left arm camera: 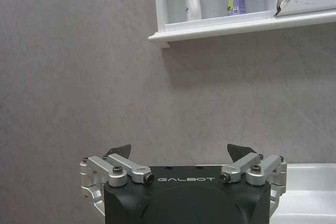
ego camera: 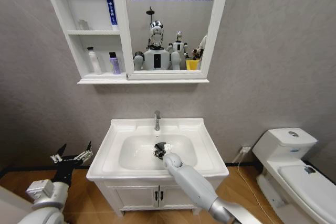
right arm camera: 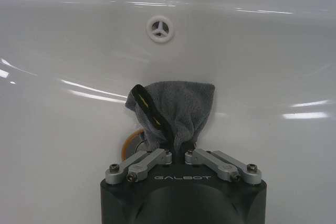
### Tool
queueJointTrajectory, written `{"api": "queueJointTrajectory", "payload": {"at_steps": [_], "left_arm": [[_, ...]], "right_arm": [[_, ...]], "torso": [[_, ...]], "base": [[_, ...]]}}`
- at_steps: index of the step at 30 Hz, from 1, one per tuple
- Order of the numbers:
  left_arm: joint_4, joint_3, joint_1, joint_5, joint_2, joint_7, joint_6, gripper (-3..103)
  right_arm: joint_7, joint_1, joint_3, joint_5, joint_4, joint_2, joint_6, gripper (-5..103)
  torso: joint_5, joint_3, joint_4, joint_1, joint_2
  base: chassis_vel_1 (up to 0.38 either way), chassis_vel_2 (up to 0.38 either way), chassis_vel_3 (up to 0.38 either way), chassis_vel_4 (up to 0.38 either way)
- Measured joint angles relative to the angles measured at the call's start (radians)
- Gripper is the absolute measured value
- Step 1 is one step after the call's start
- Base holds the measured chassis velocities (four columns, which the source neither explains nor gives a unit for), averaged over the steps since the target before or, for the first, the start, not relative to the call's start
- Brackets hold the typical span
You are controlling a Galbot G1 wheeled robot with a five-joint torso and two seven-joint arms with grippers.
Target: Move facial cleanser and shampoo from washbasin to cabinet, then wipe washbasin with towel.
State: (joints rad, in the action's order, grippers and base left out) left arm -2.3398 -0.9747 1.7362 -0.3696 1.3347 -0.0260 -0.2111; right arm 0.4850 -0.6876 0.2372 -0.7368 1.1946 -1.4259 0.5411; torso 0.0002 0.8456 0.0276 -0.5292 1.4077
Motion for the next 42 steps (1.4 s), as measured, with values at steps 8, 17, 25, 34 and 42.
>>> {"api": "queueJointTrajectory", "payload": {"at_steps": [8, 17, 25, 34, 42], "left_arm": [[0.0, 0.0, 0.0, 0.0, 0.0, 0.0, 0.0, 100], [0.0, 0.0, 0.0, 0.0, 0.0, 0.0, 0.0, 100], [0.0, 0.0, 0.0, 0.0, 0.0, 0.0, 0.0, 100], [0.0, 0.0, 0.0, 0.0, 0.0, 0.0, 0.0, 100], [0.0, 0.0, 0.0, 0.0, 0.0, 0.0, 0.0, 100]], "right_arm": [[-0.022, 0.005, 0.0, 0.027, -0.022, -0.017, -0.015, 6], [-0.02, 0.011, 0.007, 0.026, -0.015, -0.025, -0.015, 6], [-0.018, 0.009, 0.004, 0.016, -0.008, -0.026, -0.014, 6], [-0.024, 0.005, -0.005, 0.032, -0.015, -0.007, -0.045, 6], [-0.05, -0.012, -0.006, 0.09, 0.006, 0.02, -0.087, 6]], "torso": [[0.0, 0.0, 0.0001, 0.0, 0.0], [0.0, 0.0, -0.0001, 0.0, 0.0], [0.0, 0.0, 0.0, 0.0, 0.0], [0.0001, 0.0, 0.0001, 0.0, 0.0], [0.0001, 0.0, 0.0, 0.0, 0.0]], "base": [[0.0, 0.0, 0.0, 0.0], [0.0, 0.0, 0.0, 0.0], [0.0, 0.0, 0.0, 0.0], [0.0, 0.0, 0.0, 0.0], [0.0, 0.0, 0.0, 0.0]]}}
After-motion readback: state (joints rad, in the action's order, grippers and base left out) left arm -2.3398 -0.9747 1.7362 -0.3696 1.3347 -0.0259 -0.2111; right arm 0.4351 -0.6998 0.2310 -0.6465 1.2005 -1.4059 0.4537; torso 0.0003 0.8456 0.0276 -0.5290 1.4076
